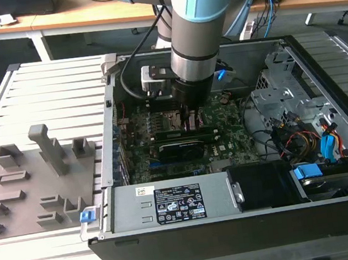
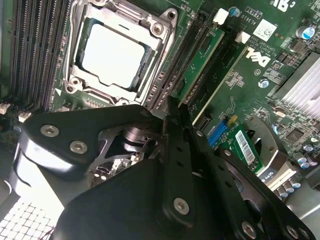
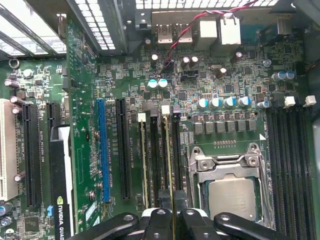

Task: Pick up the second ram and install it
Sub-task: 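Insert the second ram into the second slot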

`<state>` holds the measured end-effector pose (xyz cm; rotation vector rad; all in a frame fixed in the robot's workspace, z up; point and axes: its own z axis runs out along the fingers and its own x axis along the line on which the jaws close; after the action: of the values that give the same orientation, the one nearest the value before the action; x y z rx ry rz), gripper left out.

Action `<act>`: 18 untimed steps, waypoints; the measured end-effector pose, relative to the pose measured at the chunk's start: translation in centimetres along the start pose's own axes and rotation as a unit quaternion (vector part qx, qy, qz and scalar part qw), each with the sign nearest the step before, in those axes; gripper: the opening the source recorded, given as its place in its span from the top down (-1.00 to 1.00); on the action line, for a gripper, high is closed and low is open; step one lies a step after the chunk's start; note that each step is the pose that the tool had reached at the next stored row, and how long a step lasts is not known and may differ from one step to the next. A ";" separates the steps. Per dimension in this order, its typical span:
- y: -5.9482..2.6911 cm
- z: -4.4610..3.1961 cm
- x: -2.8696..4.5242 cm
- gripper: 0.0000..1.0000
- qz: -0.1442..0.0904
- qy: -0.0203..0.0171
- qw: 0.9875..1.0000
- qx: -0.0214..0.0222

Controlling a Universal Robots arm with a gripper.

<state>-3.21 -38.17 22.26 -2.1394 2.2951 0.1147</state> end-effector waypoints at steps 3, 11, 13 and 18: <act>0.00 0.06 0.00 0.73 0.000 0.000 1.000 0.000; 0.17 -2.86 -0.44 0.58 0.000 0.006 1.000 0.000; 0.30 -4.58 -1.02 0.79 0.001 0.018 1.000 0.001; 0.35 -5.45 -1.14 0.79 0.001 0.021 1.000 0.002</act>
<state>-3.21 -37.31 27.77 -2.1589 2.3185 0.0660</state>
